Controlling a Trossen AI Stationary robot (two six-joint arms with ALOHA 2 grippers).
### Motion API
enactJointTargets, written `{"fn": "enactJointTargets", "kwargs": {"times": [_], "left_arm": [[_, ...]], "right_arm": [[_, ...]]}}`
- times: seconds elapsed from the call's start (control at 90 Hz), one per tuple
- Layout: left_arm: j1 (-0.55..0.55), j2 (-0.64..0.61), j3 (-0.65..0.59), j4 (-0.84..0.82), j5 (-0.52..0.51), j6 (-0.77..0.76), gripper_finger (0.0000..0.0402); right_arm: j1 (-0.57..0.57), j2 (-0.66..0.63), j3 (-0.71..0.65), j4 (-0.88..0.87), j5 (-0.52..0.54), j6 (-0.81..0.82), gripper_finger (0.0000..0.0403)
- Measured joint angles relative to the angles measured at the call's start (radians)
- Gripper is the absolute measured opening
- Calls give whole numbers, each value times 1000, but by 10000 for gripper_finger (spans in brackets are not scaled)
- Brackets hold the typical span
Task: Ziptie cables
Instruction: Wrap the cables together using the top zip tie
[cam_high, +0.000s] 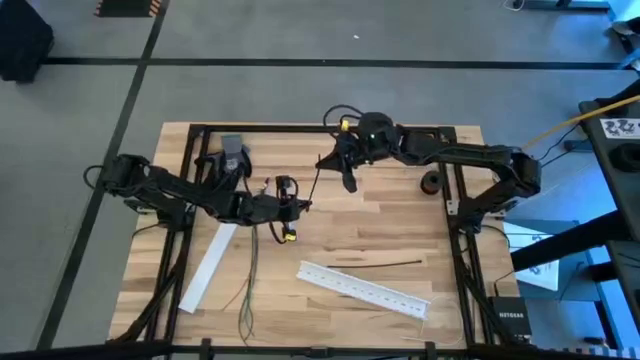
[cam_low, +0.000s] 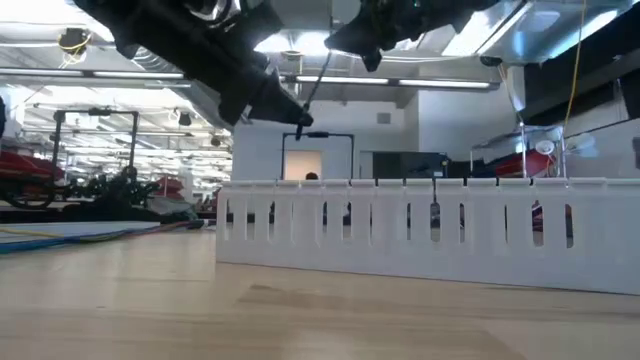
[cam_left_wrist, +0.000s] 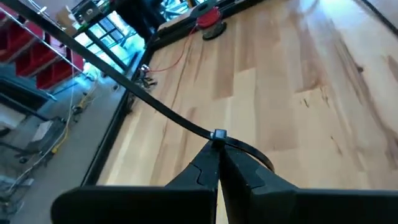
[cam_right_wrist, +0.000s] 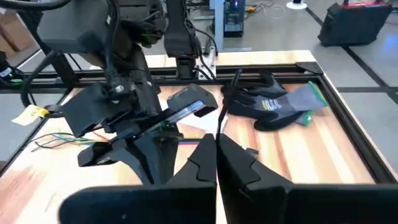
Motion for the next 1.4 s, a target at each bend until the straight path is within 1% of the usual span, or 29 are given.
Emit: {"fn": "enactJointTargets", "kwargs": {"times": [0.089,0.178,0.267,0.344,0.411,0.478,0.544,0.6,0.633,0.767,0.844,0.889,0.989,1.089,1.156,1.3,1.4], "left_arm": [[-1,0,-1,-2,1,1,0],[-1,0,-1,-1,1,-1,0],[-1,0,-1,1,1,-4,0],[-1,0,-1,4,0,-19,0],[-1,0,-1,6,0,-27,0],[-1,0,-1,14,0,-27,0],[-1,0,-1,20,0,-27,0],[-1,0,-1,23,0,-27,0],[-1,0,-1,23,0,-30,0],[0,9,0,24,0,-52,0],[5,27,0,12,5,-67,0],[10,41,0,19,11,-85,0],[21,91,0,29,37,-127,0],[33,157,0,83,70,-140,0],[40,193,0,110,73,-155,0],[46,226,1,131,72,-192,6],[57,242,1,128,76,-234,19]], "right_arm": [[0,0,0,-16,28,11,16],[-12,-18,6,-51,29,48,48],[-21,-48,72,-188,44,28,96],[-22,-69,161,-406,86,-37,139],[-19,-76,232,-574,136,-62,170],[-15,-87,242,-676,131,-58,193],[6,-96,190,-681,108,-27,207],[37,-106,98,-639,105,-18,212],[60,-109,29,-576,106,-8,212],[147,-113,-282,-116,119,56,206],[179,-99,-423,143,165,99,199],[195,-96,-495,266,202,131,196],[223,-78,-609,464,263,183,190],[248,-63,-663,549,279,207,188],[254,-50,-675,535,282,212,188],[250,-36,-677,521,275,217,188],[250,-31,-679,518,276,203,188]]}}
